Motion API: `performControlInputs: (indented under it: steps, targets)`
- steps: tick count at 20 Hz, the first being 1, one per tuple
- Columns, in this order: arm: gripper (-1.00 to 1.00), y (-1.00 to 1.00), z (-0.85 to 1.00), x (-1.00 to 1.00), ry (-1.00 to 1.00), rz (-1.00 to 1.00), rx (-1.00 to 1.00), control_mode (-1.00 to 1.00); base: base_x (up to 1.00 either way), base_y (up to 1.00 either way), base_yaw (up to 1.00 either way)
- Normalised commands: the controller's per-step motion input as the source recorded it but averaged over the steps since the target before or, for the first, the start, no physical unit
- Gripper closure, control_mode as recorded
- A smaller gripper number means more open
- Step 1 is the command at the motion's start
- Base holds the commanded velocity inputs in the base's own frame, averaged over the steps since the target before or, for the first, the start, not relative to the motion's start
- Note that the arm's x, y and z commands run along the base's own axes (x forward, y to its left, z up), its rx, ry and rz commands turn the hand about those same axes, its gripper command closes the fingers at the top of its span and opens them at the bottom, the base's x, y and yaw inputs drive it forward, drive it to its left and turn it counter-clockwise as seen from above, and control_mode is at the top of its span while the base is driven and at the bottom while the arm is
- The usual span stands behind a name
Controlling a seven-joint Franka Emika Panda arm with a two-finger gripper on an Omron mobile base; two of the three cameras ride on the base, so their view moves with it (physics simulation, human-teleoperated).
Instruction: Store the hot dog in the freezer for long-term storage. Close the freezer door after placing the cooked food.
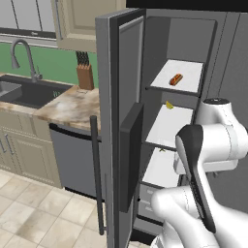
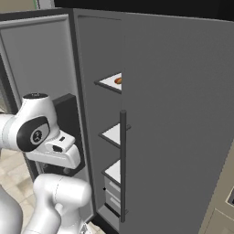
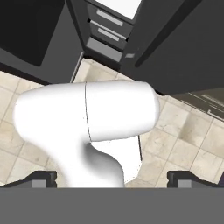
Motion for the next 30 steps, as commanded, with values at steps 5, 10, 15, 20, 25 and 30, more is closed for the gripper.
performControlInputs:
  steps: [5,10,15,20,25,30]
  targets:
    - [-1.00,0.00,0.00,-0.02,0.00,0.00,0.00,1.00,-0.44,0.00,-0.01]
    - [-1.00,0.00,0.00,0.00,0.00,0.00,0.00,1.00,-0.58,0.00,-0.26]
    - [-1.00,0.00,0.00,0.00,0.00,0.00,0.00,1.00,-0.54,0.00,-0.49]
    - [-1.00,0.00,0.00,0.00,0.00,0.00,0.00,1.00,-0.31,0.15,-0.49]
    - [-1.00,0.00,0.00,0.00,0.00,0.00,0.00,1.00,-0.31,0.21,-0.40]
    - [-1.00,0.00,0.00,0.00,0.00,0.00,0.00,1.00,-0.39,0.30,-0.25]
